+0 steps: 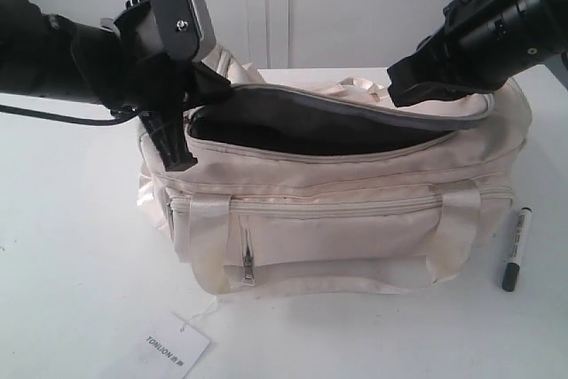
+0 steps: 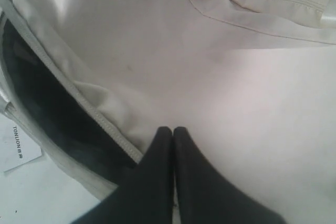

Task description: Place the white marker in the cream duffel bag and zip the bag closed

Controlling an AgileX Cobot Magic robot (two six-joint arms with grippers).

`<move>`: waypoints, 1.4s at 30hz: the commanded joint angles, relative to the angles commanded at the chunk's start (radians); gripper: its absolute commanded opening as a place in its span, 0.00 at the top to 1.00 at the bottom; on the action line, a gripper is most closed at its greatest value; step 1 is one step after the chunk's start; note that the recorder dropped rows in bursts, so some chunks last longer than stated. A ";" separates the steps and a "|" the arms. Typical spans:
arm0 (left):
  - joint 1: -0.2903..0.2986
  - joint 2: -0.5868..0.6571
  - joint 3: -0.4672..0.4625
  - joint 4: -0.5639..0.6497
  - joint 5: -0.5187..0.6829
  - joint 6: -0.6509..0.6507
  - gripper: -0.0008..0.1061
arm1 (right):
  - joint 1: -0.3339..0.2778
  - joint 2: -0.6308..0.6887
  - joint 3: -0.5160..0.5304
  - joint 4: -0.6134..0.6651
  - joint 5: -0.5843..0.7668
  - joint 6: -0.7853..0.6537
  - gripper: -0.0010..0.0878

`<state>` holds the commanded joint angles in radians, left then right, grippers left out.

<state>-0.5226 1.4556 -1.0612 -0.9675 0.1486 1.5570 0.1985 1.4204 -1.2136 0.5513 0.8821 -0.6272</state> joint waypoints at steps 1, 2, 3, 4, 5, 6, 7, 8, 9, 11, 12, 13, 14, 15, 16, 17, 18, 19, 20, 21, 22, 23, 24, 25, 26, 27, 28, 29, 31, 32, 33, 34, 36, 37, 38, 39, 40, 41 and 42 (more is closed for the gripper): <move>0.002 0.000 -0.007 0.000 0.008 -0.034 0.99 | 0.000 0.000 0.000 0.000 0.002 0.000 0.99; 0.002 0.003 -0.017 0.000 0.016 -0.068 0.99 | 0.000 0.000 0.000 0.000 0.004 0.000 0.99; 0.002 0.003 -0.027 0.000 0.026 -0.091 0.99 | 0.000 0.000 0.000 0.000 0.004 0.000 0.99; 0.002 0.008 -0.045 0.000 0.039 -0.116 0.99 | 0.000 0.000 0.000 0.000 0.004 0.000 0.99; 0.002 0.012 -0.066 0.000 0.055 -0.137 0.99 | 0.000 0.000 0.000 0.000 0.007 0.000 0.99; 0.002 0.017 -0.083 0.000 0.064 -0.159 0.99 | 0.000 0.000 0.000 0.000 0.008 0.000 0.99; 0.002 0.025 -0.106 0.000 0.075 -0.187 0.99 | 0.000 0.000 0.000 0.000 0.013 0.000 0.99; 0.002 0.038 -0.128 0.000 0.088 -0.214 0.99 | 0.000 0.000 0.000 0.000 0.015 0.000 0.99; 0.002 0.051 -0.148 0.000 0.096 -0.233 0.99 | 0.000 0.000 0.000 0.000 0.015 0.000 0.99; 0.002 0.079 -0.185 0.000 0.118 -0.263 0.99 | 0.000 0.000 0.000 0.000 0.023 0.000 0.99; 0.002 0.095 -0.202 0.000 0.131 -0.276 0.99 | 0.000 0.000 0.000 0.000 0.026 0.000 0.99; 0.002 0.107 -0.213 0.000 0.140 -0.288 0.99 | 0.000 0.000 0.000 0.000 0.031 -0.006 0.99; 0.002 0.120 -0.223 0.000 0.140 -0.303 0.99 | 0.000 0.000 0.000 0.000 0.038 -0.010 0.99; 0.002 0.130 -0.232 0.000 0.137 -0.313 0.99 | 0.000 0.000 0.000 0.000 0.047 -0.024 0.99; 0.002 0.135 -0.237 0.000 0.135 -0.325 0.99 | 0.000 0.000 0.000 0.003 0.058 -0.040 0.99; 0.002 0.143 -0.247 0.000 0.135 -0.332 0.99 | 0.000 0.000 0.000 0.011 0.067 -0.057 0.99; 0.002 0.149 -0.251 0.000 0.133 -0.332 0.99 | 0.000 0.000 0.000 0.029 0.081 -0.082 0.99; 0.002 0.152 -0.256 0.000 0.135 -0.332 0.99 | 0.000 0.000 0.000 0.053 0.094 -0.112 0.99; 0.002 0.154 -0.261 0.000 0.135 -0.332 0.99 | 0.000 0.000 0.000 0.082 0.106 -0.147 0.99; 0.002 0.156 -0.264 0.000 0.135 -0.332 0.99 | 0.000 0.000 0.000 0.115 0.121 -0.186 0.99; 0.004 0.158 -0.265 0.000 0.135 -0.336 0.99 | 0.000 0.000 0.000 0.148 0.136 -0.225 0.99; 0.012 0.159 -0.265 0.000 0.133 -0.355 0.99 | 0.000 0.000 0.000 0.184 0.151 -0.262 0.99; 0.018 0.159 -0.265 0.000 0.133 -0.370 0.99 | 0.002 0.000 0.000 0.209 0.161 -0.289 0.99; 0.027 0.160 -0.265 0.000 0.142 -0.391 0.99 | 0.002 0.000 0.000 0.233 0.174 -0.323 0.99; 0.045 0.160 -0.265 0.000 0.151 -0.435 0.99 | 0.004 0.000 0.000 0.246 0.186 -0.355 0.99; 0.056 0.160 -0.265 -0.002 0.165 -0.463 0.99 | 0.007 0.000 0.000 0.257 0.197 -0.378 0.99; 0.067 0.160 -0.265 -0.002 0.178 -0.488 0.99 | 0.013 0.000 0.000 0.260 0.196 -0.400 0.99; 0.084 0.160 -0.265 -0.004 0.204 -0.496 0.99 | 0.022 0.000 0.002 0.260 0.194 -0.414 0.99; 0.097 0.160 -0.265 -0.004 0.241 -0.499 0.99 | 0.045 0.002 0.012 0.260 0.192 -0.460 0.99; 0.104 0.160 -0.265 -0.004 0.254 -0.501 0.99 | 0.059 0.004 0.020 0.263 0.189 -0.486 0.98; 0.107 0.160 -0.265 -0.004 0.259 -0.500 0.99 | 0.071 0.008 0.025 0.263 0.186 -0.508 0.96; 0.111 0.160 -0.265 -0.004 0.264 -0.500 0.99 | 0.085 0.010 0.030 0.263 0.181 -0.533 0.93; 0.113 0.160 -0.265 -0.004 0.266 -0.512 0.99 | 0.111 0.019 0.040 0.263 0.165 -0.588 0.86; 0.113 0.160 -0.265 -0.004 0.266 -0.512 0.99 | 0.123 0.021 0.041 0.263 0.148 -0.610 0.82; 0.113 0.160 -0.265 -0.004 0.267 -0.512 0.99 | 0.133 0.027 0.041 0.263 0.130 -0.626 0.77; 0.113 0.160 -0.265 -0.004 0.271 -0.512 0.99 | 0.145 0.032 0.041 0.263 0.114 -0.636 0.74; 0.113 0.160 -0.265 -0.004 0.272 -0.514 0.99 | 0.155 0.039 0.041 0.263 0.092 -0.641 0.70; 0.113 0.160 -0.265 -0.004 0.275 -0.515 0.99 | 0.165 0.047 0.041 0.263 0.076 -0.647 0.67; 0.113 0.160 -0.265 -0.004 0.275 -0.515 0.99 | 0.173 0.053 0.041 0.263 0.066 -0.652 0.65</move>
<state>-0.4097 1.6161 -1.3266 -0.9712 0.4234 1.0417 0.3717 1.4729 -1.1728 0.8140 0.9479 -1.2793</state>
